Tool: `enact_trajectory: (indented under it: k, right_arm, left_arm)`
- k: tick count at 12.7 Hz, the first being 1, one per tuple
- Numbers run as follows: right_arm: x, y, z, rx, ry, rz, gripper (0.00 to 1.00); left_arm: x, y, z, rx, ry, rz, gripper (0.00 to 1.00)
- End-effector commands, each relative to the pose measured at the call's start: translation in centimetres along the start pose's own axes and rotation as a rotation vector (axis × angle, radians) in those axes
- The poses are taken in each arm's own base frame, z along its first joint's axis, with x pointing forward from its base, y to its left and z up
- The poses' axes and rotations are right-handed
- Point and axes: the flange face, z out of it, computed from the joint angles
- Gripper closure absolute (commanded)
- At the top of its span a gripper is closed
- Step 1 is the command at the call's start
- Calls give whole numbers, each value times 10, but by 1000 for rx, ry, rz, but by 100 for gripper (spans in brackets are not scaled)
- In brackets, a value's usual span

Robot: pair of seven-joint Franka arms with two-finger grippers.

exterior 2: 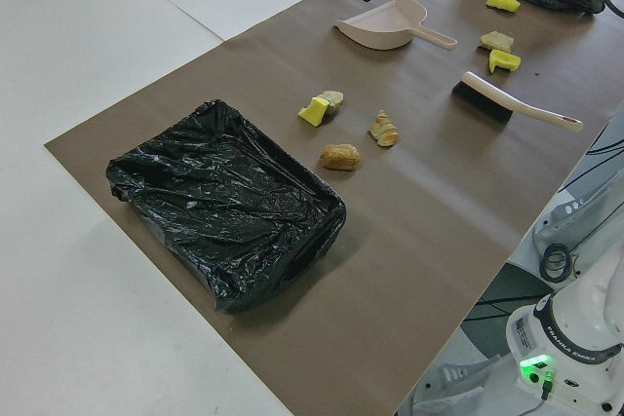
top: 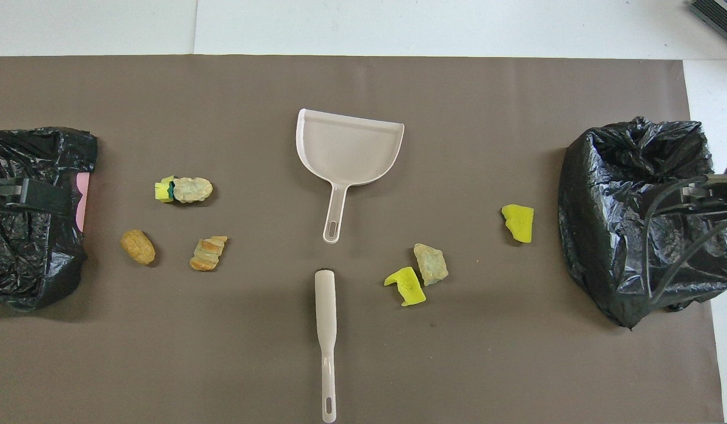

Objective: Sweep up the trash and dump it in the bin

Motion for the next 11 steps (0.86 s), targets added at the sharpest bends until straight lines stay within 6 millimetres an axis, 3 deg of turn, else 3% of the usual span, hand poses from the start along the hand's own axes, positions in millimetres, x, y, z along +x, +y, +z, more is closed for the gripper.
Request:
enact_trajectory:
  k: [1, 11]
  right_arm:
    - [-5, 2, -1, 7, 9, 21, 0]
    - [-8, -9, 1, 9, 8, -3, 0]
  left_arm:
    - [-12, -2, -17, -29, 19, -42, 0]
    - [-20, 2, -10, -34, 10, -39, 0]
